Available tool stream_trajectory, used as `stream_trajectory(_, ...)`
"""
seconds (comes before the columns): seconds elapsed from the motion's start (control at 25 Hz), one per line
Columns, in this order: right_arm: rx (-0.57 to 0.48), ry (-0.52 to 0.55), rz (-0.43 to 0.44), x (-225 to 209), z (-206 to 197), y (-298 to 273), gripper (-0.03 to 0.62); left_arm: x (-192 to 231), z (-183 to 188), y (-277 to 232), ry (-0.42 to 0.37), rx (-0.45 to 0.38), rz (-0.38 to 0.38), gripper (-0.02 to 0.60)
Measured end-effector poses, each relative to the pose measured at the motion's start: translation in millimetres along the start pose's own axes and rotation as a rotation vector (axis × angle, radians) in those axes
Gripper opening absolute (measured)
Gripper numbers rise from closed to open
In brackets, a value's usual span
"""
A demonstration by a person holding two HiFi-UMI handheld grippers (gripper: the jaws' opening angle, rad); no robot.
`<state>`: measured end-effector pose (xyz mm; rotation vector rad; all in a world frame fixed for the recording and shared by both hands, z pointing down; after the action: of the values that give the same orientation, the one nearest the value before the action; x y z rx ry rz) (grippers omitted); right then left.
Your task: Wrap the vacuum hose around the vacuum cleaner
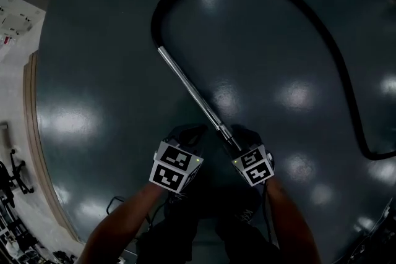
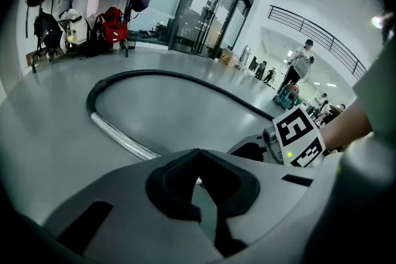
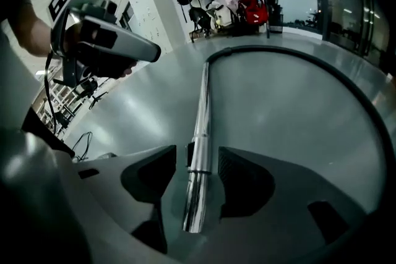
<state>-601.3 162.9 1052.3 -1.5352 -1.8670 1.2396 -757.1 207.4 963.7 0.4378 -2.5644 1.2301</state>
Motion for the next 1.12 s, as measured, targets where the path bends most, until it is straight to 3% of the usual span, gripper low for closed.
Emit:
stream_trajectory(0.28, 0.127, 0.117, 0.009, 0, -44, -38, 0.195, 6, -41, -35, 0.007, 0.015, -0.007, 0.006)
stream_trajectory(0.52, 0.140, 0.143, -0.015, -3, -55, -50, 0.185, 12, -64, -44, 0.026, 0.030, 0.011, 0.006)
stream_trajectory(0.76, 0.174, 0.078, -0.013, -3, -63, -6, 0.158, -30, -53, -22, -0.013, 0.081, -0.009, 0.006)
stream_trajectory(0.92, 0.162, 0.058, 0.006, 8, -46, 32, 0.156, -46, -39, 1, -0.042, 0.122, -0.008, 0.006)
stream_trajectory(1.12, 0.172, 0.044, 0.046, 14, -8, 90, 0.156, -64, -7, 18, -0.155, 0.192, -0.032, 0.006)
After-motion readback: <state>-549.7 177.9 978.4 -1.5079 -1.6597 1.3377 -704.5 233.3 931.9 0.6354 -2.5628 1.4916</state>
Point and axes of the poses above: the fingertips, and each gripper's own axes: y backward along the fingers, x to its left, z out of its top, the point moved 8 cm from there along y, backward along the fingers, and after that the axes turned 3 degrees about -z, right-handed, at the moved point
